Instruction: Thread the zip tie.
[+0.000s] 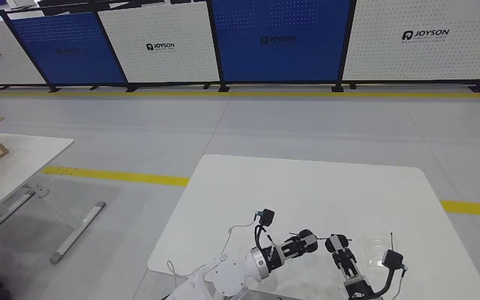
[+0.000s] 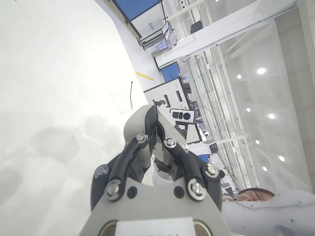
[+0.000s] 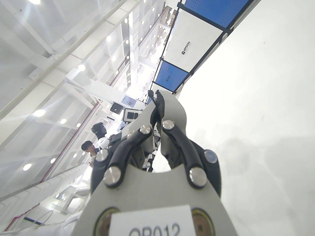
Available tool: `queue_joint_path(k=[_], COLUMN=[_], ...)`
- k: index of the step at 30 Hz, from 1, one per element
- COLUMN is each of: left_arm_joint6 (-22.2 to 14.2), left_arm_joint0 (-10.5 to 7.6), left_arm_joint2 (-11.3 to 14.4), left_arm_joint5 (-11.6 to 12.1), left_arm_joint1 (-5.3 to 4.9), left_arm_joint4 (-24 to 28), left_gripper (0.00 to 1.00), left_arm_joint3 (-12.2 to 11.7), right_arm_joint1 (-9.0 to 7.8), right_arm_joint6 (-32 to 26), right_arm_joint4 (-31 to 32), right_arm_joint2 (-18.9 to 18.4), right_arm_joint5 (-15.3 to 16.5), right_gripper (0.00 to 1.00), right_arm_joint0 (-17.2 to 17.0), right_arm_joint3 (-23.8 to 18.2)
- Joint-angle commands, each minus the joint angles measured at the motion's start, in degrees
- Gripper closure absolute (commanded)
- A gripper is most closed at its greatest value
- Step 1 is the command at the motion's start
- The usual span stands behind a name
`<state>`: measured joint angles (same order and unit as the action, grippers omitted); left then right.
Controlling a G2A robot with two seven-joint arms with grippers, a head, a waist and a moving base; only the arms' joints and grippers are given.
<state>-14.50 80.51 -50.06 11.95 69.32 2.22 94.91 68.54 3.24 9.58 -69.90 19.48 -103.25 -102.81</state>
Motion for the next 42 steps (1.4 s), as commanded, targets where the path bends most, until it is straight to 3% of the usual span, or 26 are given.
queue_joint_path(k=[1,12,14,16,25,30,35,42], left_arm_joint6=[-0.18,-0.64,-0.37,0.0,1.79,4.73,6.24,6.24], left_arm_joint0=[0.02,0.15,0.18,0.23,0.06,0.16,0.57,0.57], left_arm_joint2=[0.01,-0.12,-0.18,-0.26,-0.24,-0.71,-1.4,-1.4], left_arm_joint5=[0.11,0.57,0.28,-0.1,-1.61,-2.58,-1.23,-1.23], left_arm_joint1=[-0.01,-0.09,-0.09,-0.07,0.17,0.49,0.64,0.64], left_arm_joint4=[0.03,0.35,0.42,0.61,1.77,4.52,6.64,6.64], left_gripper=[1.0,1.0,1.0,1.0,1.0,1.0,1.0,1.0], left_arm_joint3=[0.09,0.27,0.24,0.17,-0.18,0.05,0.58,0.58], right_arm_joint1=[-0.08,-0.38,-0.43,-0.47,-0.87,-1.18,-1.25,-1.27], right_arm_joint6=[-0.05,0.1,0.29,0.52,-0.07,0.82,1.08,0.86], right_arm_joint4=[-0.04,0.41,0.51,0.55,0.64,0.16,0.01,1.77], right_arm_joint2=[-0.09,0.34,0.4,0.45,0.68,-0.18,-0.45,-0.58], right_arm_joint5=[0.0,0.0,0.0,0.0,0.0,0.0,0.0,0.0], right_gripper=[1.0,1.0,0.58,0.01,0.0,0.0,0.0,0.0], right_arm_joint0=[-0.07,-0.1,-0.14,-0.17,-0.54,-1.28,-1.56,-1.03], right_arm_joint3=[-0.12,-0.29,-0.33,-0.38,-1.12,-0.72,-0.47,-0.4])
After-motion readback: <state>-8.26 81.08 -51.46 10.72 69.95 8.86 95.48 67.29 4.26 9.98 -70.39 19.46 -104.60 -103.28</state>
